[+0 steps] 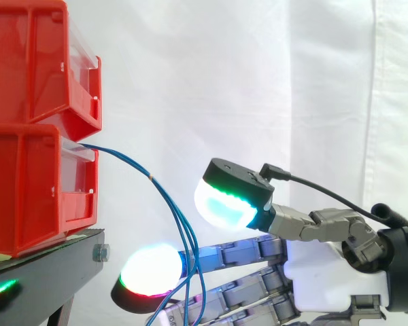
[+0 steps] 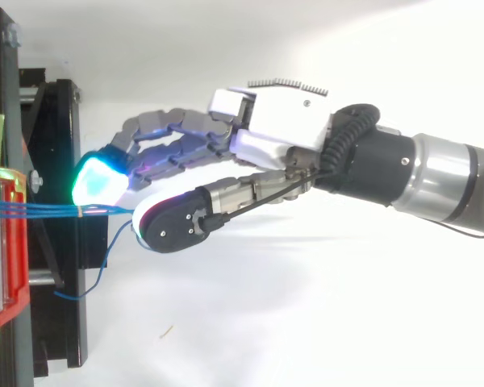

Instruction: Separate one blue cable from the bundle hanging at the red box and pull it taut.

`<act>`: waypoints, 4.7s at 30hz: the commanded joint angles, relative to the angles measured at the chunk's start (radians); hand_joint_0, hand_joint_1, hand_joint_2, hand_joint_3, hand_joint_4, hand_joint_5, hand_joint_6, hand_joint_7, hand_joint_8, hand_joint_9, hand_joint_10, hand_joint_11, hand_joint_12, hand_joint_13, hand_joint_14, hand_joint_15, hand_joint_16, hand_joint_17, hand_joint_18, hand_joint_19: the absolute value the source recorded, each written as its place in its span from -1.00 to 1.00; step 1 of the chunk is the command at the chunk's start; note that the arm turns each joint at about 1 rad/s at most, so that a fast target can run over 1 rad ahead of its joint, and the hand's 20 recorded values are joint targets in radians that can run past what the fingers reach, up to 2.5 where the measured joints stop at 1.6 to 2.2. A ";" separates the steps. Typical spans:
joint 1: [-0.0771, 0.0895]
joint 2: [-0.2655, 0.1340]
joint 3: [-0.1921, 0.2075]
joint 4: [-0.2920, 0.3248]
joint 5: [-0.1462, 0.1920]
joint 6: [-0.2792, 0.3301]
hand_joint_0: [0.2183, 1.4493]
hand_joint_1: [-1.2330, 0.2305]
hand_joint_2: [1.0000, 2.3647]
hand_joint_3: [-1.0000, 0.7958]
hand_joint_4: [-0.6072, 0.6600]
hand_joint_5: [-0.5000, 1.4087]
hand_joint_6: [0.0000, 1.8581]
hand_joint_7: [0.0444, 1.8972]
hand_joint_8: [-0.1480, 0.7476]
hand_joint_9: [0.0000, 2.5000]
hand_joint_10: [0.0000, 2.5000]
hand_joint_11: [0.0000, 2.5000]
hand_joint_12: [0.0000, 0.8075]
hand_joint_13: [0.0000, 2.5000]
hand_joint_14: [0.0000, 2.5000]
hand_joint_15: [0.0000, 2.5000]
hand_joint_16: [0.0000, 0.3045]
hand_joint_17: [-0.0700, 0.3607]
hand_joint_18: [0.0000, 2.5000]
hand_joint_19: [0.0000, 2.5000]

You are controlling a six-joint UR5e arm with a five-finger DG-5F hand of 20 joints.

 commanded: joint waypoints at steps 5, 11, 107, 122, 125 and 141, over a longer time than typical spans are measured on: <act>-0.012 -0.010 0.011 0.013 -0.079 0.077 -0.52 -0.17 -1.00 -0.42 0.24 -0.70 -0.46 -0.09 -0.14 -0.57 -0.99 -0.66 -0.22 -0.57 -0.99 -0.83 -0.78 -0.32 -0.75 -0.92; -0.017 -0.010 0.011 0.013 -0.081 0.092 -0.52 -0.19 -1.00 -0.41 0.25 -0.69 -0.46 -0.08 -0.14 -0.56 -0.99 -0.66 -0.22 -0.57 -0.99 -0.83 -0.78 -0.32 -0.74 -0.91; -0.040 0.013 0.077 -0.076 -0.075 -0.008 -0.35 -0.32 -0.99 -0.30 0.21 -0.68 -0.19 0.06 -0.14 -0.53 -0.99 -0.61 -0.25 -0.52 -0.99 -0.80 -0.79 -0.35 -0.67 -0.87; -0.034 0.062 0.077 -0.170 -0.037 -0.055 -0.39 -0.27 -0.99 -0.38 0.23 -0.67 -0.18 0.05 -0.13 -0.52 -0.99 -0.59 -0.24 -0.51 -0.99 -0.80 -0.79 -0.35 -0.66 -0.87; -0.031 0.061 0.078 -0.170 -0.026 -0.055 -0.40 -0.24 -0.99 -0.38 0.23 -0.67 -0.18 0.05 -0.12 -0.51 -0.99 -0.60 -0.24 -0.52 -0.99 -0.80 -0.79 -0.35 -0.66 -0.86; -0.018 0.061 0.086 -0.165 0.017 -0.057 -0.36 -0.29 -0.98 -0.18 0.17 -0.69 -0.10 0.04 -0.12 -0.51 -0.99 -0.58 -0.24 -0.52 -0.99 -0.80 -0.79 -0.35 -0.66 -0.86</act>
